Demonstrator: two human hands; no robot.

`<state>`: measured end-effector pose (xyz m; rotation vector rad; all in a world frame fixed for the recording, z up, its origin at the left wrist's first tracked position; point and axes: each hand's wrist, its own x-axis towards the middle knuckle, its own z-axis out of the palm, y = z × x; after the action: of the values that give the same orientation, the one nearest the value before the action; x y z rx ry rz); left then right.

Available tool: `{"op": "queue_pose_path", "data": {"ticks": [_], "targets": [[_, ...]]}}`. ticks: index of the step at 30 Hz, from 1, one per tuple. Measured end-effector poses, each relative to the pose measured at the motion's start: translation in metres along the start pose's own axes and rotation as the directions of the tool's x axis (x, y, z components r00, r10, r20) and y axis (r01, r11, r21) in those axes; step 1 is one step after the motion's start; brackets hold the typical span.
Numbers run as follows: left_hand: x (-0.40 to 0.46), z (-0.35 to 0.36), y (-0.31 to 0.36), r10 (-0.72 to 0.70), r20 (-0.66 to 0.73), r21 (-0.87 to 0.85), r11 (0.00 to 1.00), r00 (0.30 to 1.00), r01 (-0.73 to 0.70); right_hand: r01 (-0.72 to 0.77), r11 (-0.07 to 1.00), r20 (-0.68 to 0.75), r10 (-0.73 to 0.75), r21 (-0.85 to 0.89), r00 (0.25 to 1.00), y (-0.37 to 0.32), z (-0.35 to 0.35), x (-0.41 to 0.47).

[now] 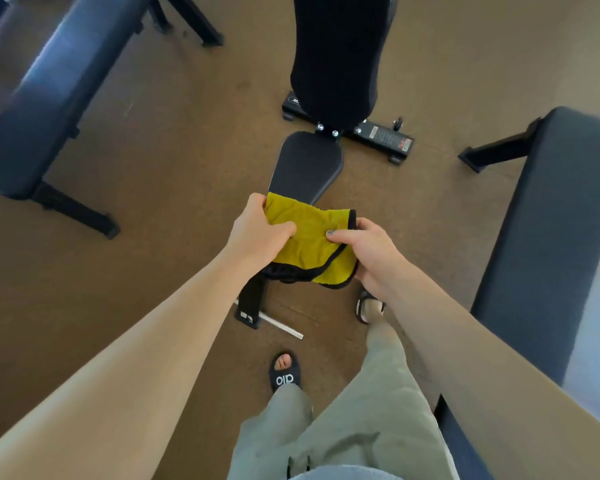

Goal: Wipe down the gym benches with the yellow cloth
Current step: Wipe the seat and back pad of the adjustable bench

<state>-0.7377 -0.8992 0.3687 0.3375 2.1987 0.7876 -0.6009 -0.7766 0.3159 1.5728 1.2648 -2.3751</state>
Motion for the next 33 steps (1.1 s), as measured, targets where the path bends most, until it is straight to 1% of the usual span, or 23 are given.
{"op": "queue_pose_path", "data": {"ticks": [4,7,9,13,16,17,18,19,20,21,22,23,25,27,28,30,31,33], "targets": [[0.077,0.024,0.023,-0.016,-0.054,0.013,1.000,0.998,0.016,-0.040,0.998,0.018,0.040,-0.039,0.999,-0.031,-0.018,0.085],[0.132,0.044,0.038,0.010,-0.093,0.037,0.999,0.996,-0.007,-0.079,0.996,0.027,0.080,-0.044,0.996,-0.046,-0.031,0.146],[0.167,0.053,0.042,0.035,-0.144,0.065,0.998,0.989,-0.025,-0.100,0.993,0.040,0.102,-0.055,0.994,-0.053,-0.034,0.183],[0.233,0.069,0.037,0.112,-0.248,0.197,0.978,0.962,-0.063,-0.112,0.993,0.095,0.116,-0.045,0.989,-0.065,-0.026,0.256],[0.287,0.081,0.013,0.183,-0.305,0.286,0.954,0.934,-0.094,-0.065,0.995,0.121,0.075,-0.078,0.990,-0.062,-0.012,0.315],[0.305,0.088,0.001,0.200,-0.311,0.340,0.936,0.929,-0.088,-0.031,0.990,0.102,0.046,-0.139,0.994,-0.057,-0.009,0.336],[0.325,0.097,-0.014,0.213,-0.306,0.420,0.905,0.928,-0.069,0.020,0.968,0.067,-0.003,-0.249,0.998,-0.052,-0.008,0.357],[0.343,0.108,-0.029,0.222,-0.294,0.509,0.859,0.930,-0.045,0.069,0.919,0.033,-0.061,-0.389,0.998,-0.046,-0.011,0.379],[0.361,0.121,-0.046,0.226,-0.273,0.582,0.812,0.935,-0.027,0.096,0.847,-0.007,-0.118,-0.523,0.993,-0.038,-0.015,0.400],[0.377,0.135,-0.062,0.220,-0.240,0.631,0.776,0.945,-0.020,0.105,0.778,-0.046,-0.169,-0.619,0.984,-0.030,-0.022,0.421],[0.393,0.149,-0.079,0.209,-0.203,0.661,0.750,0.957,-0.023,0.124,0.737,-0.068,-0.225,-0.664,0.972,-0.022,-0.029,0.441],[0.409,0.163,-0.096,0.191,-0.169,0.682,0.731,0.967,-0.025,0.165,0.719,-0.077,-0.291,-0.675,0.954,-0.013,-0.037,0.462],[0.438,0.187,-0.122,0.140,-0.128,0.718,0.697,0.982,-0.006,0.243,0.685,-0.118,-0.434,-0.687,0.893,-0.004,-0.047,0.499],[0.461,0.205,-0.140,0.154,-0.153,0.760,0.650,0.976,0.016,0.296,0.649,-0.141,-0.532,-0.701,0.835,-0.001,-0.050,0.532],[0.469,0.212,-0.144,0.194,-0.182,0.774,0.633,0.964,0.019,0.320,0.641,-0.125,-0.549,-0.697,0.826,0.000,-0.049,0.547],[0.481,0.219,-0.147,0.274,-0.208,0.783,0.622,0.939,-0.008,0.360,0.678,-0.080,-0.526,-0.641,0.847,0.000,-0.042,0.571],[0.486,0.220,-0.147,0.302,-0.191,0.789,0.613,0.934,-0.037,0.386,0.684,-0.064,-0.534,-0.620,0.843,0.001,-0.038,0.580],[0.496,0.218,-0.145,0.341,-0.149,0.803,0.590,0.928,-0.088,0.427,0.652,-0.055,-0.584,-0.626,0.810,0.005,-0.033,0.589]]}}
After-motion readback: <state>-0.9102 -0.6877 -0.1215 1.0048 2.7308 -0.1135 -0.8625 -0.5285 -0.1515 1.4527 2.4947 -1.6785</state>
